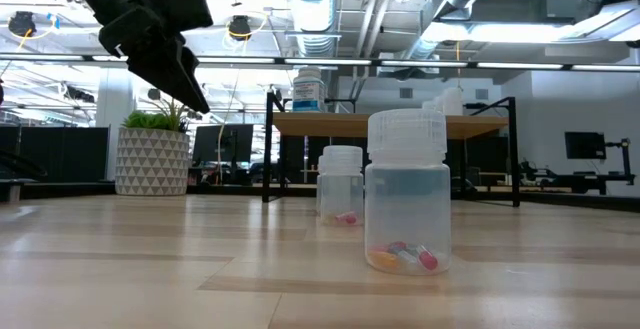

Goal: Pick and place medicine bottles onto shelf by color
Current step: Put the top transparent pill bottle on the shelf

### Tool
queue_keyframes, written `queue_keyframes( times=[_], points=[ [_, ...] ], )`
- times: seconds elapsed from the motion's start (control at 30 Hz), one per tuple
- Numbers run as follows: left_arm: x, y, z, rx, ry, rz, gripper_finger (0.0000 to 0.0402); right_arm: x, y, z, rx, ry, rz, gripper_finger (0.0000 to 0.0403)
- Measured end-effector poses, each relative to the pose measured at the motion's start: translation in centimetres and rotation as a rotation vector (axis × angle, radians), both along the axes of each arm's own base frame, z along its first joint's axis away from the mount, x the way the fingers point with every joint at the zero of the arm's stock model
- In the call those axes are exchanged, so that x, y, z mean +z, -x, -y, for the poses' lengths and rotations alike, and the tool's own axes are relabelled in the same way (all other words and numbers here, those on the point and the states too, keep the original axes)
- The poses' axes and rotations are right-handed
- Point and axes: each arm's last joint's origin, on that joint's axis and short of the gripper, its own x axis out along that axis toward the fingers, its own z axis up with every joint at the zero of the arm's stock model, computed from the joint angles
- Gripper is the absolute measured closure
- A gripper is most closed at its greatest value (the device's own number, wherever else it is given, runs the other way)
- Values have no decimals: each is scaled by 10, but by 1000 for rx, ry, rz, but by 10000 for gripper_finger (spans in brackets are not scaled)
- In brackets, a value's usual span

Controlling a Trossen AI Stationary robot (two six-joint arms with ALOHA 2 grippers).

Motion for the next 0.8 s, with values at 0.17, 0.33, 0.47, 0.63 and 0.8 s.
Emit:
queue_keyframes(
  times=[0.17, 0.33, 0.47, 0.63, 0.8],
  points=[
    [0, 0, 0, 2, 2, 0, 191, -32, -18, -3, 18, 25, -82, 242],
    [0, 0, 0, 3, 2, 2, 191, -52, -25, -1, 14, 40, -161, 250],
    [0, 0, 0, 3, 2, 2, 191, -50, -22, 5, -1, 49, -179, 260],
    [0, 0, 0, 2, 2, 3, 191, -30, -7, 17, -89, 76, -185, 275],
    [0, 0, 0, 3, 2, 5, 191, -20, -2, 24, -230, 40, -171, 284]
  ],
)
